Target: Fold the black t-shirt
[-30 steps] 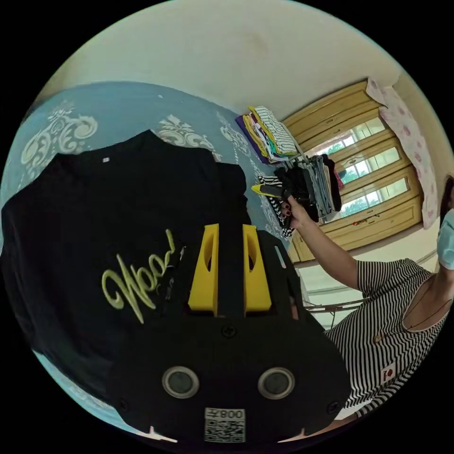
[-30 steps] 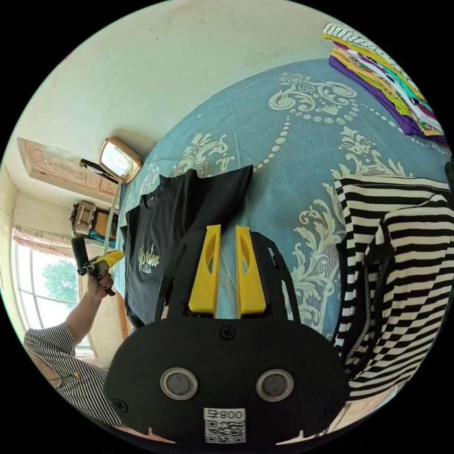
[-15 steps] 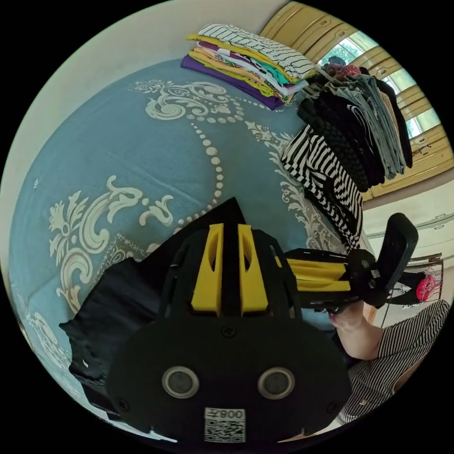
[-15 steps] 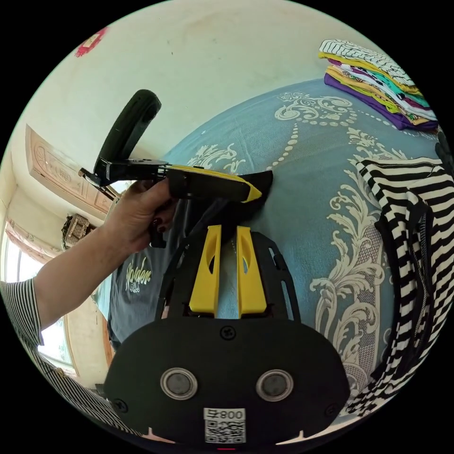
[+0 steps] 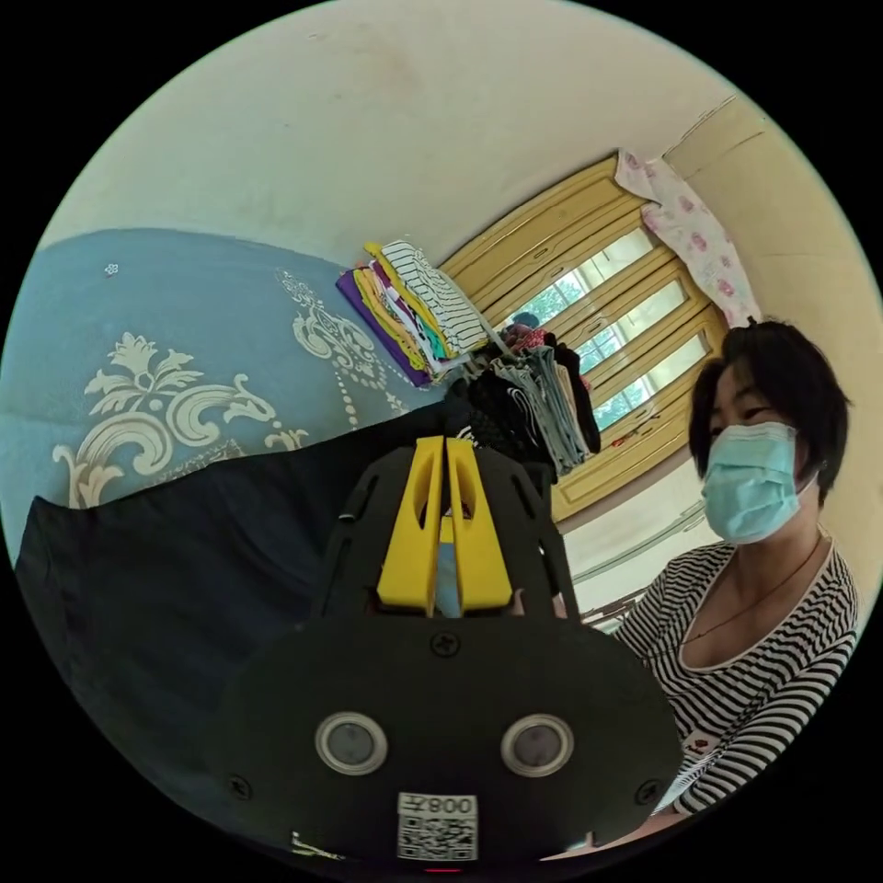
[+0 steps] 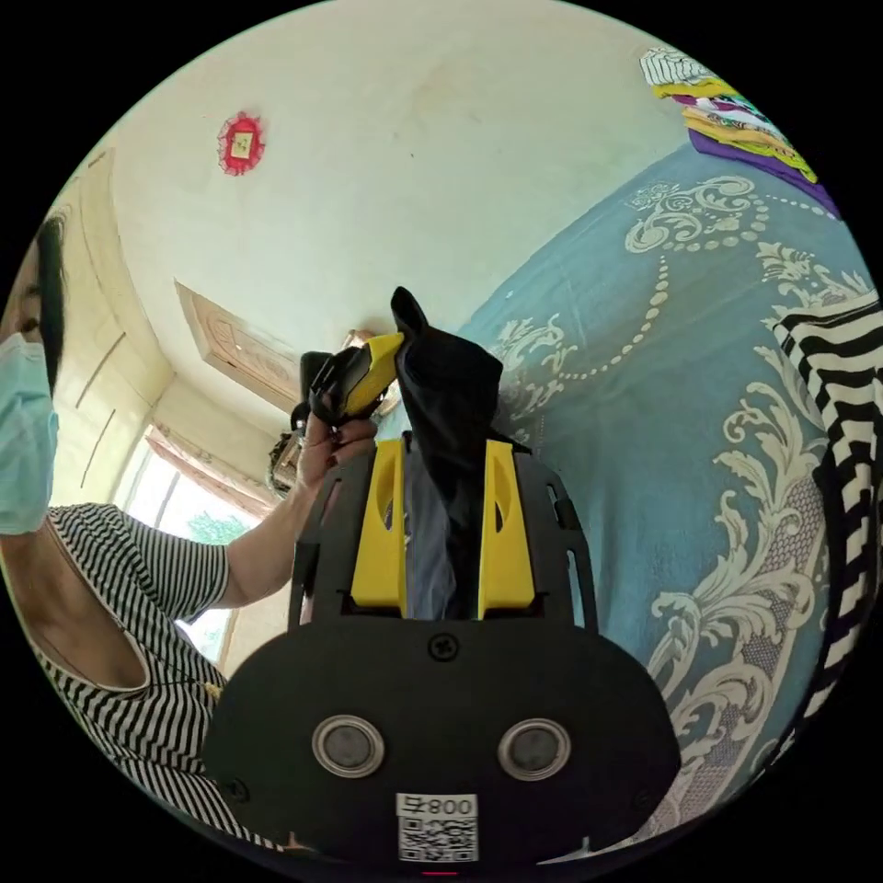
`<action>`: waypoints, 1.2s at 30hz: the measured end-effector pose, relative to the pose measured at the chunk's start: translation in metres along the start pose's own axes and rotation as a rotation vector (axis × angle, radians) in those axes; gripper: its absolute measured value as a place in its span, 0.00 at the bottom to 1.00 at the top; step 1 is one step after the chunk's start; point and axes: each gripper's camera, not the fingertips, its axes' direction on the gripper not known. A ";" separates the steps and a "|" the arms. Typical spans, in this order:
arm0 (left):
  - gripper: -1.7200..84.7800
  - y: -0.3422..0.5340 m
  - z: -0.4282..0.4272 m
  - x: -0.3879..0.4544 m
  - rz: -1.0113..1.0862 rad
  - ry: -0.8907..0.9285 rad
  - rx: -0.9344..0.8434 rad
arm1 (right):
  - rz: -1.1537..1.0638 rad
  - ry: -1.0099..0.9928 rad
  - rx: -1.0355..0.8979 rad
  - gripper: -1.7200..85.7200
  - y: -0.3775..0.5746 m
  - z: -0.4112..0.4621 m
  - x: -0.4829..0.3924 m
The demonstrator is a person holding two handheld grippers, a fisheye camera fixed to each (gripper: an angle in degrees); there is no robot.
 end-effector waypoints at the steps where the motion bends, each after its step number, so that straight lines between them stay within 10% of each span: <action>1: 0.02 -0.002 -0.004 -0.006 -0.004 0.037 0.025 | 0.004 -0.024 0.008 0.17 0.000 -0.004 0.002; 23: 0.02 -0.069 -0.007 -0.081 0.001 0.199 0.154 | -0.005 -0.249 0.086 0.05 -0.017 -0.071 0.021; 36: 0.03 -0.117 0.114 -0.135 -0.109 -0.028 -0.123 | -0.028 0.279 -0.147 0.03 -0.030 -0.060 -0.023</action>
